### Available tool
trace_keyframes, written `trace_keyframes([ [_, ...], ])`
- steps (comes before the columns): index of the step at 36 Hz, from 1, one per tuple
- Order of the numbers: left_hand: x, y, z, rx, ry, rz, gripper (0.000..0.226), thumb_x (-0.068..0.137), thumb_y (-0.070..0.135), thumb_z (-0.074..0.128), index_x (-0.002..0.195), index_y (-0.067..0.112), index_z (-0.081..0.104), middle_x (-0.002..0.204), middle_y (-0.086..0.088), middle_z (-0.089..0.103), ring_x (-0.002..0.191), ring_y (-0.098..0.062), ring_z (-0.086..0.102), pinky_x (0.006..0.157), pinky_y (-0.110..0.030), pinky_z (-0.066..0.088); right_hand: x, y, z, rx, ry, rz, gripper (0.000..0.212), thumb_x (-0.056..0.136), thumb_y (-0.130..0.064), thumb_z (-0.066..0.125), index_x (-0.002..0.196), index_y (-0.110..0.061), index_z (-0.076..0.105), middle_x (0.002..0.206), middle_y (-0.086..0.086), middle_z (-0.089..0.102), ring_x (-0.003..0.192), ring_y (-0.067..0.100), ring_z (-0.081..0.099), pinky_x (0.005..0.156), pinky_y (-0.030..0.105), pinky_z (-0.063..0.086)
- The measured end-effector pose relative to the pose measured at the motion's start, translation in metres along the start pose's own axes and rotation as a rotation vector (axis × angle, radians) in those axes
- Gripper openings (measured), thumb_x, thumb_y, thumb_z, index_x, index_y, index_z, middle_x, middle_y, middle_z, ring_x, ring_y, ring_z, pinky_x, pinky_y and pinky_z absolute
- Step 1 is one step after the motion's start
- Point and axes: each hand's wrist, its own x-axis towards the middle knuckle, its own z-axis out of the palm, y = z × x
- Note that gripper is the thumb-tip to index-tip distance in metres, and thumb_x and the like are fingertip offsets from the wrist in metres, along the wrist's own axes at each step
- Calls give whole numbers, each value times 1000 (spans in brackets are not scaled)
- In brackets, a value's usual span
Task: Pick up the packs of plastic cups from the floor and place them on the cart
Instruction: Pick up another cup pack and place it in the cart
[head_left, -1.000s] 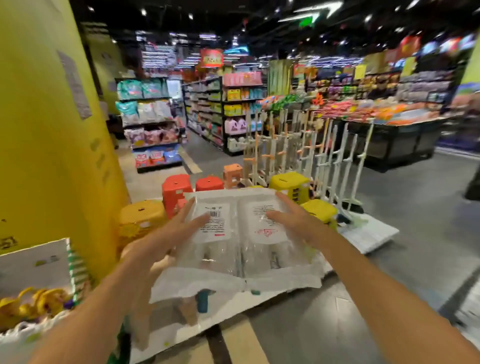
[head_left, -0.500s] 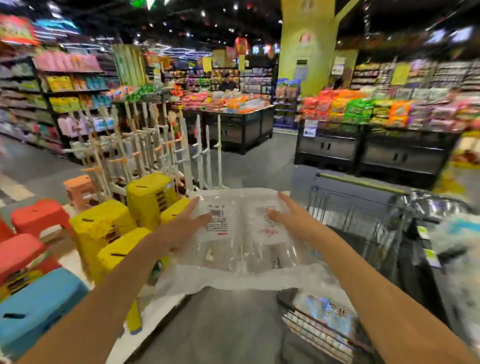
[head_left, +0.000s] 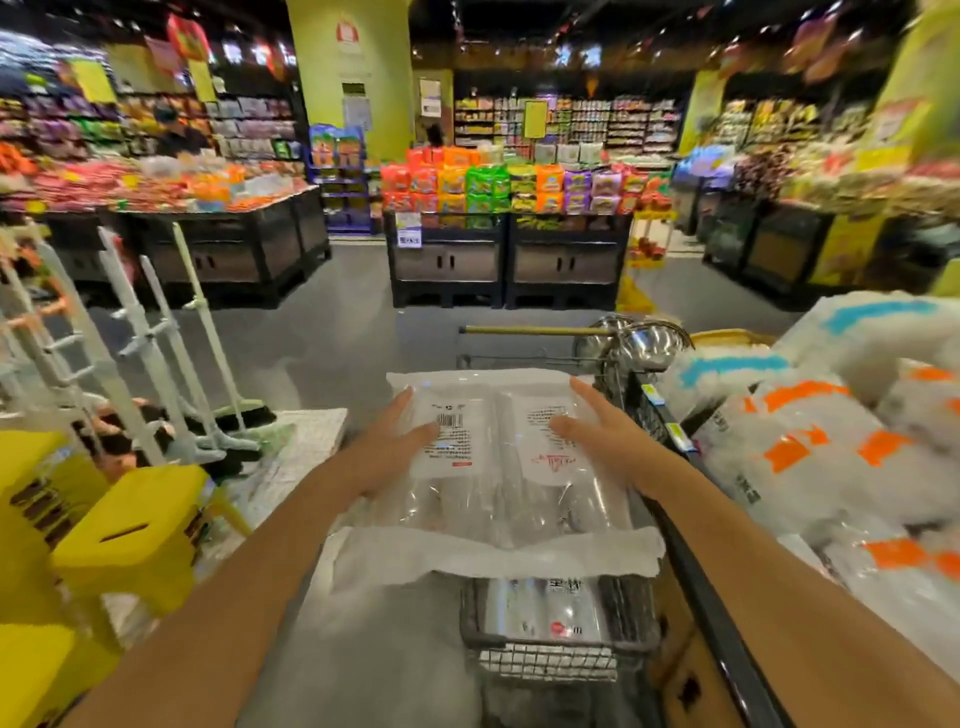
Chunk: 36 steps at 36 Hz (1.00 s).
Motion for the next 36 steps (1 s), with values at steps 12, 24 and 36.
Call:
trace_keyframes([
  [12,119,16,50,-86,-190,73,65,96,42,57,146,54,17,133,23,51,99,3,57,76,-16,45,59,44,-47,-14,185,75,71,97,-26,63,156,-33,25,116,-9,48,84,-4,56,58,12,49],
  [24,292,-2,119,-155,-233,-39,73,102,26,50,156,35,3,134,18,38,116,-6,47,94,-22,38,239,128,-88,-42,141,127,73,96,-34,64,156,-41,23,132,-8,49,97,3,57,85,28,51],
  [36,436,-135,220,-165,-231,-217,76,100,25,55,153,47,5,117,45,32,103,11,46,90,-19,45,367,285,-53,-60,87,280,72,98,-26,63,157,-32,22,108,-37,44,84,-34,49,64,-3,40],
])
